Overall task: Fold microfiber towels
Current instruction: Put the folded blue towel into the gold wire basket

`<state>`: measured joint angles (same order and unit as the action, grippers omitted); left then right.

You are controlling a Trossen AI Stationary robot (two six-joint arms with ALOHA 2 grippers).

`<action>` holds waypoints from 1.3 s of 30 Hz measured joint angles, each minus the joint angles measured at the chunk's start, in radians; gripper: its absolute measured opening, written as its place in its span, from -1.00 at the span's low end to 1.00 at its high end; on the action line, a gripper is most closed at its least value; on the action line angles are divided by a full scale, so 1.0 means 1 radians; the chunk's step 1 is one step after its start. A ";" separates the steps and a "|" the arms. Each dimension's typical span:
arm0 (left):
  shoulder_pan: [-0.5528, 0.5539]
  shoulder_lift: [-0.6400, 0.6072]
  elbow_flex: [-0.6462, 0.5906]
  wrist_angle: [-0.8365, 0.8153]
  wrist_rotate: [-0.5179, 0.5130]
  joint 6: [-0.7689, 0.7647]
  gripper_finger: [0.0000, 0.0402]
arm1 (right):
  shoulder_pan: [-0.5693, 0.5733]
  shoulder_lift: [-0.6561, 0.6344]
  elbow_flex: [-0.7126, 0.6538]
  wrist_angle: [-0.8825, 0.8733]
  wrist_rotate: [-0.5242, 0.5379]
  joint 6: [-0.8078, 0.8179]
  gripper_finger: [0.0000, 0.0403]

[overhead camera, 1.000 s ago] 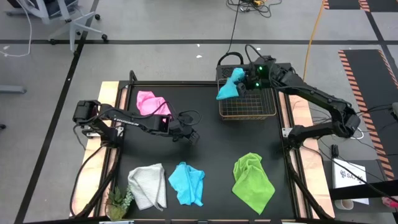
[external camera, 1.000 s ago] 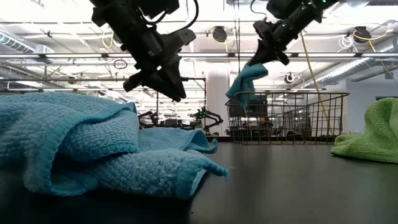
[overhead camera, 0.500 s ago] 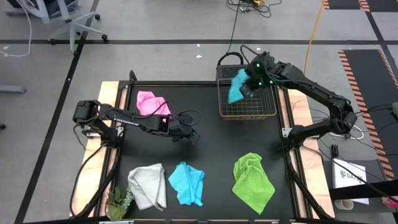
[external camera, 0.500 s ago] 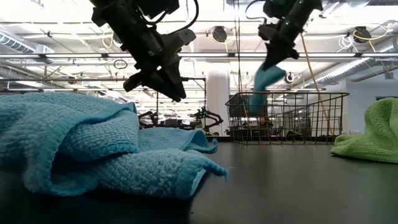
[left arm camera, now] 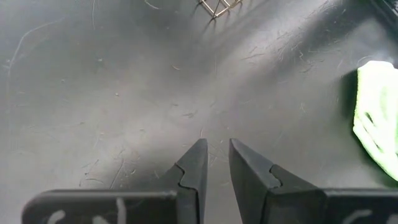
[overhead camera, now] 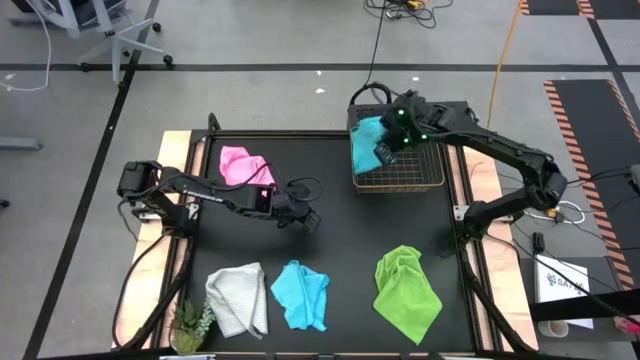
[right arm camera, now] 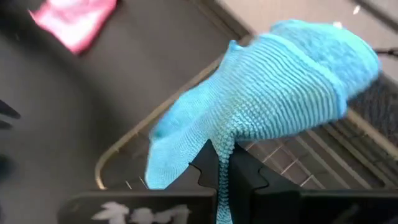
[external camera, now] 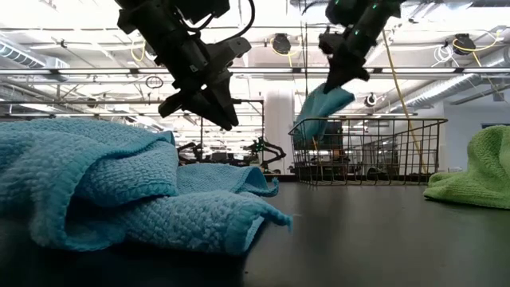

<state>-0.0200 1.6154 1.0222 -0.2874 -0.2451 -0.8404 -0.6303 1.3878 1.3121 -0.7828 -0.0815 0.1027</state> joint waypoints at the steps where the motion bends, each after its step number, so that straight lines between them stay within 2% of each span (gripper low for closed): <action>1: 0.000 0.000 0.000 0.000 0.000 -0.003 -0.67 | 0.003 0.018 0.000 -0.013 0.002 -0.010 -1.00; 7: 0.000 0.000 0.000 0.000 0.000 -0.006 -0.67 | 0.010 0.112 -0.001 -0.060 0.032 -0.038 -1.00; 13: 0.000 0.000 0.000 0.000 0.000 -0.011 -0.67 | 0.005 0.150 -0.001 -0.053 0.058 -0.042 -1.00; 16: 0.000 0.000 0.000 0.000 0.000 -0.011 -0.67 | 0.005 0.145 -0.001 -0.004 0.049 -0.036 -1.00; 19: 0.000 0.000 0.000 0.000 0.000 -0.011 -0.67 | 0.005 0.135 -0.001 0.018 -0.020 -0.008 -1.00; 23: 0.000 0.000 0.000 0.000 -0.001 -0.018 -0.67 | 0.010 0.139 -0.003 -0.014 -0.024 0.016 -1.00; 33: 0.001 0.000 0.000 0.000 -0.019 -0.026 -0.67 | 0.023 0.141 -0.206 0.136 -0.024 0.078 -1.00; 39: 0.001 0.000 0.000 0.000 -0.018 -0.034 -0.67 | -0.018 0.141 -0.299 0.147 0.019 0.077 -1.00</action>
<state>-0.0189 1.6154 1.0225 -0.2871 -0.2634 -0.8742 -0.6479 1.5288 1.0129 -0.6355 -0.0628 0.1793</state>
